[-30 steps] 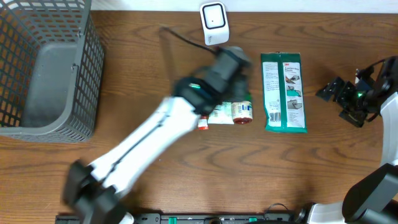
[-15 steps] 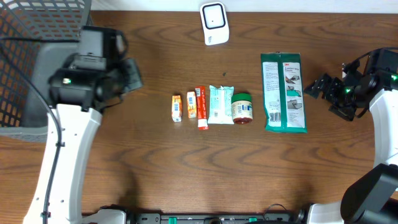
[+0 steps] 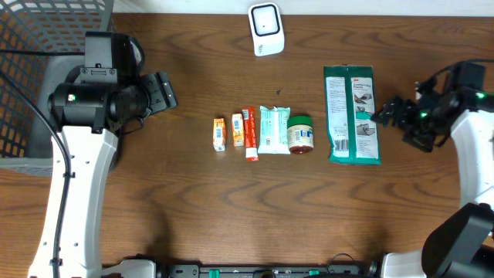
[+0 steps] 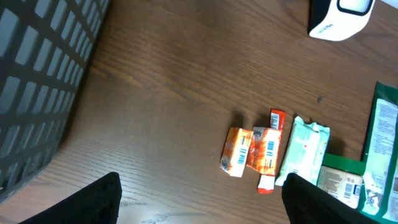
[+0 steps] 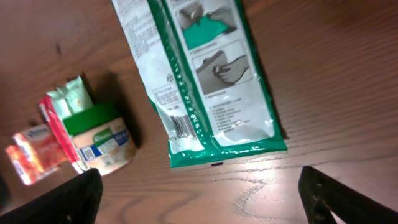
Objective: Scan the item barcode
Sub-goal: 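Move the right gripper left to the gloves pack's right edge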
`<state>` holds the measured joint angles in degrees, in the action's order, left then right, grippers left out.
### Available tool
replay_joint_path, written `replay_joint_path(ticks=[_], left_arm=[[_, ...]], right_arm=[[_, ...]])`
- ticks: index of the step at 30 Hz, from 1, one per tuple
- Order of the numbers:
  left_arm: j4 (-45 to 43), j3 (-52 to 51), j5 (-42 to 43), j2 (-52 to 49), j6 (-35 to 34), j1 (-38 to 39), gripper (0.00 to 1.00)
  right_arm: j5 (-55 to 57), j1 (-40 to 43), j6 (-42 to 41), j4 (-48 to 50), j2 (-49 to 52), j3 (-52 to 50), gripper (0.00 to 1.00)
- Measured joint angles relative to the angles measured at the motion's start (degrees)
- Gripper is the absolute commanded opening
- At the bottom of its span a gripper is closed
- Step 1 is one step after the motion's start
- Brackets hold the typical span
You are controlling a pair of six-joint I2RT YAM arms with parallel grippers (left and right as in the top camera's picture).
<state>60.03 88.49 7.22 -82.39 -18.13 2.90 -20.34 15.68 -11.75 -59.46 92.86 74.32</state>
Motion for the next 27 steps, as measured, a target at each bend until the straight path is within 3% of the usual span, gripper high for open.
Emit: replay_joint_path(ticks=[6, 7, 8, 10, 11, 13, 19, 23, 27], left_arm=[[0.0, 0.0, 0.15, -0.02, 0.0, 0.0, 0.84], [0.0, 0.0, 0.15, -0.02, -0.02, 0.0, 0.84], [0.0, 0.0, 0.13, -0.02, 0.0, 0.0, 0.84], [-0.02, 0.0, 0.15, -0.02, 0.0, 0.0, 0.84], [0.02, 0.0, 0.15, -0.02, 0.0, 0.0, 0.84], [0.0, 0.0, 0.15, -0.02, 0.0, 0.0, 0.84], [0.0, 0.0, 0.15, -0.02, 0.0, 0.0, 0.84], [-0.02, 0.0, 0.15, -0.02, 0.0, 0.0, 0.84], [0.0, 0.0, 0.15, -0.02, 0.0, 0.0, 0.84]], right_arm=[[4.04, -5.62, 0.22, 8.98, 0.02, -8.46, 0.99], [4.44, -6.19, 0.24, 10.27, 0.02, -9.51, 0.93], [4.72, -6.73, 0.44, 11.41, 0.02, -10.47, 0.77], [4.85, -7.61, 0.52, 12.9, 0.02, -11.8, 0.32], [4.92, -8.0, 0.44, 13.42, 0.02, -12.24, 0.18], [4.94, -8.48, 0.44, 15.06, 0.02, -12.96, 0.03], [5.18, -11.04, 0.28, 20.13, 0.02, -16.46, 0.01], [5.25, -12.59, 0.2, 25.38, 0.02, -21.09, 0.1], [5.22, -13.05, 0.26, 29.55, 0.02, -25.81, 0.12]])
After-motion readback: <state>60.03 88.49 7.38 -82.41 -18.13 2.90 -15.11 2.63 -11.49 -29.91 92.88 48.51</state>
